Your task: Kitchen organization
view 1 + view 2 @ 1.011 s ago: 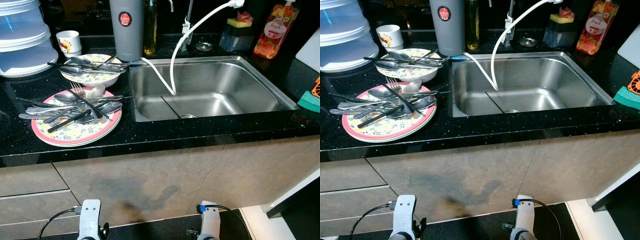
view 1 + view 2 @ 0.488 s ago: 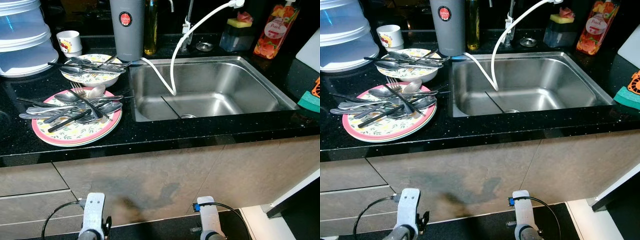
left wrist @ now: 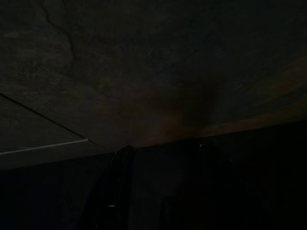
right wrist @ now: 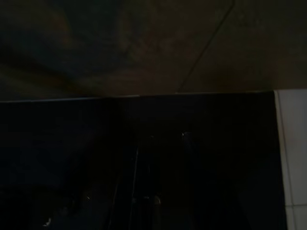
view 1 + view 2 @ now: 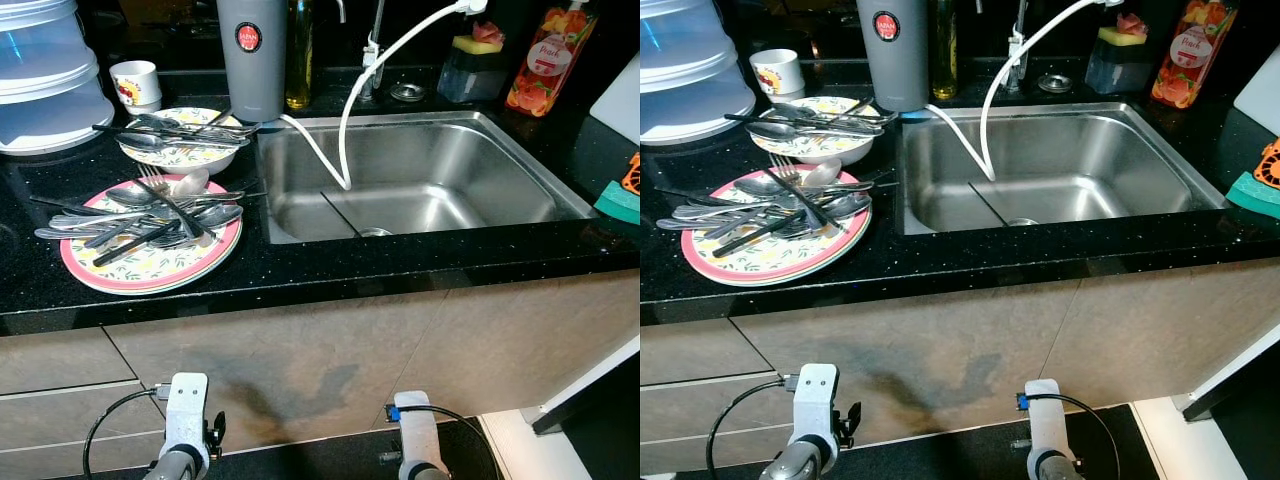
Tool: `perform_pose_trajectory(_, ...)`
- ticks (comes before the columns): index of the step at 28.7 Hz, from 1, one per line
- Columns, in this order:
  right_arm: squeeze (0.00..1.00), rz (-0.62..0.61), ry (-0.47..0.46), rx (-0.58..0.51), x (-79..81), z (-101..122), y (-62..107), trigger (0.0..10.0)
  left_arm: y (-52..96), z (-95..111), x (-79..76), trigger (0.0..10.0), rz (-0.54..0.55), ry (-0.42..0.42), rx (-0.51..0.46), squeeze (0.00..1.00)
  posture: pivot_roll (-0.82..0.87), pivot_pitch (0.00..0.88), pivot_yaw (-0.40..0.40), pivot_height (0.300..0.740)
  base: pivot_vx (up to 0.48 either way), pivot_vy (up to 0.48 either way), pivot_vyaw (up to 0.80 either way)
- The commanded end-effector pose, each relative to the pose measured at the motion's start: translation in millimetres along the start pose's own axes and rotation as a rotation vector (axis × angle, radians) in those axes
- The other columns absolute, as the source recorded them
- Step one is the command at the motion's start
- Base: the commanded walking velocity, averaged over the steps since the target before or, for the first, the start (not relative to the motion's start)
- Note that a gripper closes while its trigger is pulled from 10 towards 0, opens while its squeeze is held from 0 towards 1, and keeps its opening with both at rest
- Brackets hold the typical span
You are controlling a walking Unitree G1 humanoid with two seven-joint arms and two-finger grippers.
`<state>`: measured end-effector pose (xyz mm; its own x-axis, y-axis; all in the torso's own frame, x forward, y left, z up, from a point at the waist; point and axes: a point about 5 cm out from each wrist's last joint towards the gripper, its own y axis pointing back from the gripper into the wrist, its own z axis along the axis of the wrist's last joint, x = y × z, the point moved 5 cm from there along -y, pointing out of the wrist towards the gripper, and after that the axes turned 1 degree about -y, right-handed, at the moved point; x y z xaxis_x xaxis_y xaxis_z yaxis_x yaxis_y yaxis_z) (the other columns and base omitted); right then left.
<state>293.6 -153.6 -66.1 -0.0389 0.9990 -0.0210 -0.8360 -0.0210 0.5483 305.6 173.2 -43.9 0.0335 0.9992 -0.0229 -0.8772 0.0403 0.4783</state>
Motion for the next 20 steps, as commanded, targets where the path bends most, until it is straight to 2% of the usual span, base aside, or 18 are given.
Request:
perform_pose_trajectory(1,0.0,-0.011,-0.055,-0.009,0.2,-5,3.1,10.0,4.0,-9,0.8,10.0,-0.001,0.013,0.012,0.0,-0.01,0.197,-0.006,0.74,0.0,0.0,0.0)
perform_pose_trajectory(5,0.0,0.015,-0.041,-0.036,3.2,-1,3.3,10.0,3.6,-4,-1.1,10.0,-0.017,0.011,-0.008,0.0,-0.01,0.197,-0.006,0.74,0.0,0.0,0.0)
perform_pose_trajectory(15,0.0,-0.016,0.01,0.06,-0.4,-14,2.9,10.0,5.8,-10,0.4,10.0,-0.015,-0.002,0.016,0.0,-0.01,0.198,-0.006,0.74,0.0,0.0,0.0)
perform_pose_trajectory(20,0.0,0.022,-0.003,0.046,3.5,-13,3.1,10.0,7.5,-11,1.3,10.0,-0.021,-0.004,0.011,0.0,-0.01,0.2,-0.007,0.74,0.0,0.0,0.0)
